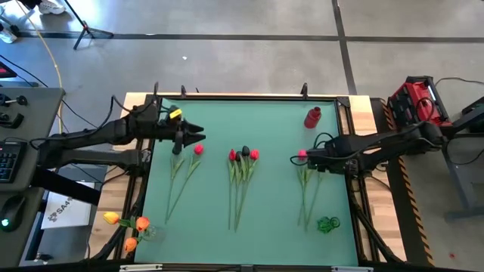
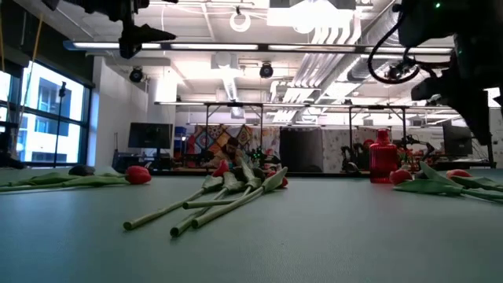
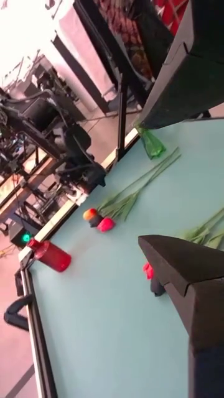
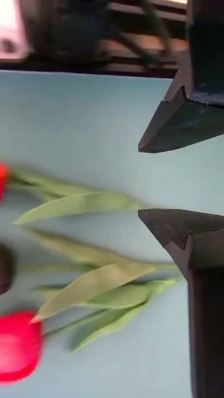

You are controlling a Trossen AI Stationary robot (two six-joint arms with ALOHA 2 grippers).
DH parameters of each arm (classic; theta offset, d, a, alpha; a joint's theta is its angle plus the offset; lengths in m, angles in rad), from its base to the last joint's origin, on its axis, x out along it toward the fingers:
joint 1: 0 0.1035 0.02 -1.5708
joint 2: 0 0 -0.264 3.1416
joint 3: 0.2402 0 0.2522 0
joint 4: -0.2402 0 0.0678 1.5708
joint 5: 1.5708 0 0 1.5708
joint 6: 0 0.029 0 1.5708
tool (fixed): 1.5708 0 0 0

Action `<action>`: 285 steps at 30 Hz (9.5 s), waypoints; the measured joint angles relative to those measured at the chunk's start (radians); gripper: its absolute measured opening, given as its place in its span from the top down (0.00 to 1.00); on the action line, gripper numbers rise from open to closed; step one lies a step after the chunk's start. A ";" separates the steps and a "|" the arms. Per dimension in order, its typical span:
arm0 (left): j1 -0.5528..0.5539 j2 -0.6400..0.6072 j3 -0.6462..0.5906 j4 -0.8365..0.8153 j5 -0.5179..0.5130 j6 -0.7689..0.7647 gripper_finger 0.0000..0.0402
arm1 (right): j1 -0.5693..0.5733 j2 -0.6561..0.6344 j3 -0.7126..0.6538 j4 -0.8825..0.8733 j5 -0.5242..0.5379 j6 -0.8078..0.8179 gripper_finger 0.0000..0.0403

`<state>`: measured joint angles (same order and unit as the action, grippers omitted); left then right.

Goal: Sort flowers into vase by color
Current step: Put the orange tulip into the transparent vase

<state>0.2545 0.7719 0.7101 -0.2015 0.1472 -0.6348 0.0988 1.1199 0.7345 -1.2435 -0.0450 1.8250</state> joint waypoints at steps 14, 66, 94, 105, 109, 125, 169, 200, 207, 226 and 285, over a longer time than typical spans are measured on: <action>-0.003 0.159 0.000 0.102 0.055 0.019 0.30 | 0.222 0.095 -0.107 0.178 0.071 0.379 0.64; 0.034 0.180 0.000 0.224 0.165 0.061 0.42 | 0.213 0.145 0.257 0.382 0.728 -0.328 1.00; -0.115 0.617 0.184 0.903 0.169 0.128 0.50 | 0.110 0.145 0.280 1.180 0.350 -1.285 1.00; -0.138 0.678 0.276 0.902 0.211 0.245 0.61 | 0.111 0.145 0.280 1.209 0.322 -1.287 1.00; -0.134 0.678 0.276 0.902 0.210 0.245 0.70 | 0.111 0.145 0.280 1.210 0.320 -1.288 1.00; -0.109 0.647 0.276 0.874 0.172 0.261 0.99 | 0.111 0.126 0.280 1.177 0.413 -1.216 0.76; -0.178 -0.448 0.276 -0.447 0.327 0.205 1.00 | 0.110 0.019 0.280 0.750 0.599 -0.860 0.63; -0.177 -0.426 0.270 -0.439 0.508 0.313 1.00 | 0.104 0.019 0.280 0.604 0.625 -0.574 0.63; -0.178 -0.424 0.270 -0.419 0.526 0.305 1.00 | 0.104 0.019 0.280 0.603 0.617 -0.564 0.63; -0.177 -0.266 0.131 -0.151 0.300 0.386 1.00 | 0.044 0.019 0.280 0.585 0.567 -0.522 0.63; -0.848 -0.328 0.181 -0.226 -0.002 0.337 1.00 | 0.017 0.019 0.280 0.560 0.505 -0.559 0.63</action>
<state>-0.5930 0.4439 0.8909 -0.4271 0.1454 -0.2975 0.1154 1.1389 1.0145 -0.6834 0.4604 1.2657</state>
